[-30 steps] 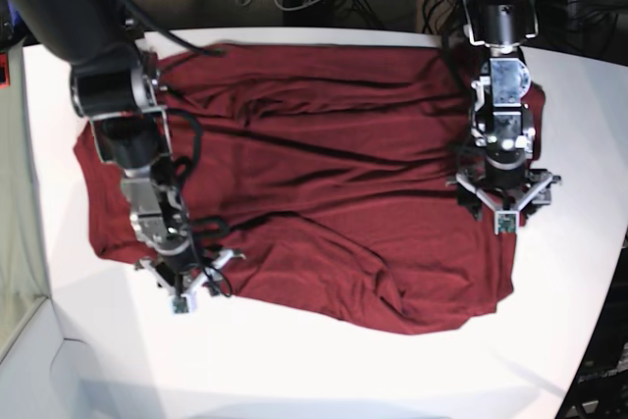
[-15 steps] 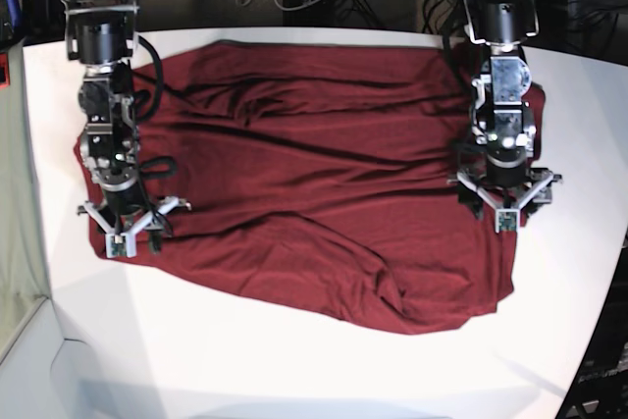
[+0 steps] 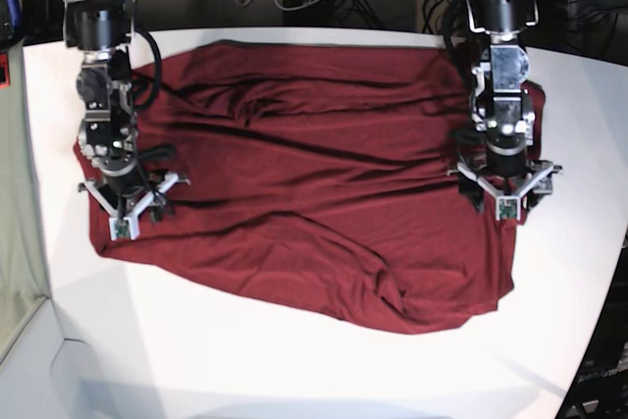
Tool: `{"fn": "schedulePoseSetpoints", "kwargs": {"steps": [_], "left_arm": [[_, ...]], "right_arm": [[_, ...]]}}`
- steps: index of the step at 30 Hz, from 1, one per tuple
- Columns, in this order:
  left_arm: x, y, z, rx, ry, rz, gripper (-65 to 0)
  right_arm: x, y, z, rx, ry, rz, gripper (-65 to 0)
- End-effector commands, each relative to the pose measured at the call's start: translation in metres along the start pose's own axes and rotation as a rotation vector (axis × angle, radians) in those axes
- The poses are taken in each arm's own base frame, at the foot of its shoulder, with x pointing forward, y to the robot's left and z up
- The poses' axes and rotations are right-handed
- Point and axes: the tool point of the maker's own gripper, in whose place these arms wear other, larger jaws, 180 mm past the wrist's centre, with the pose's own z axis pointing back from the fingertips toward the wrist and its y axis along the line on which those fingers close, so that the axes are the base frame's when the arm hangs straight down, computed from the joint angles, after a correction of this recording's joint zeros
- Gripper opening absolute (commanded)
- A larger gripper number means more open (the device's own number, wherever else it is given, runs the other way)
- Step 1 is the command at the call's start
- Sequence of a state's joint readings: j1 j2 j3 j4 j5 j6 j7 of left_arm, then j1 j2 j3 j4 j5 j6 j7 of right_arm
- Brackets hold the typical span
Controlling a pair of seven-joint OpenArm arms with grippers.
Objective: Layout the t-shirt on the table in an organized manner, then fold the t-shirt properly
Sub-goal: 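Pull the shirt sides outward with both grippers to widen it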
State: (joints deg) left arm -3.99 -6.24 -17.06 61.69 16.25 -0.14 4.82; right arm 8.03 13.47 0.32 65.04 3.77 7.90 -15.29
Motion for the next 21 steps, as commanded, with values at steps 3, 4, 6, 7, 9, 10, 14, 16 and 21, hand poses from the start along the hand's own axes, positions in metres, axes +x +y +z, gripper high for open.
{"fn": "schedulePoseSetpoints", "kwargs": {"steps": [3,4,6,7,9,10,14,16,21], "left_arm": [[-0.036,0.002,0.01,-0.004,0.118,-0.032,-18.0],[-0.039,0.003,0.011,-0.004,0.123,-0.035,-18.0],[-0.048,0.005,0.015,-0.004,0.139,-0.043,-18.0],[-0.052,0.011,0.017,0.002,0.144,-0.057,-18.0],[-0.051,0.015,0.021,0.006,0.137,-0.064,-18.1],[-0.052,0.017,0.024,0.008,0.134,-0.072,-18.1],[-0.052,0.024,0.035,0.014,0.118,-0.095,-18.0],[-0.052,0.031,0.039,0.021,0.115,-0.113,-18.0],[-0.052,0.034,0.041,0.023,0.112,-0.118,-18.0]], "right_arm": [[0.003,0.0,0.019,0.006,-0.023,0.038,-42.1],[0.003,0.003,0.024,0.012,-0.03,0.045,-42.1],[0.001,0.007,0.032,0.02,-0.04,0.053,-42.1],[-0.002,0.008,0.036,0.022,-0.038,0.057,-42.1],[-0.01,0.01,0.04,0.026,-0.027,0.06,-42.1],[-0.015,0.011,0.042,0.028,-0.017,0.06,-42.1],[-0.031,0.012,0.047,0.031,0.016,0.06,-42.1],[-0.038,0.013,0.049,0.034,0.029,0.063,-42.1],[-0.026,0.015,0.056,0.036,-0.01,0.069,-42.1]]}}
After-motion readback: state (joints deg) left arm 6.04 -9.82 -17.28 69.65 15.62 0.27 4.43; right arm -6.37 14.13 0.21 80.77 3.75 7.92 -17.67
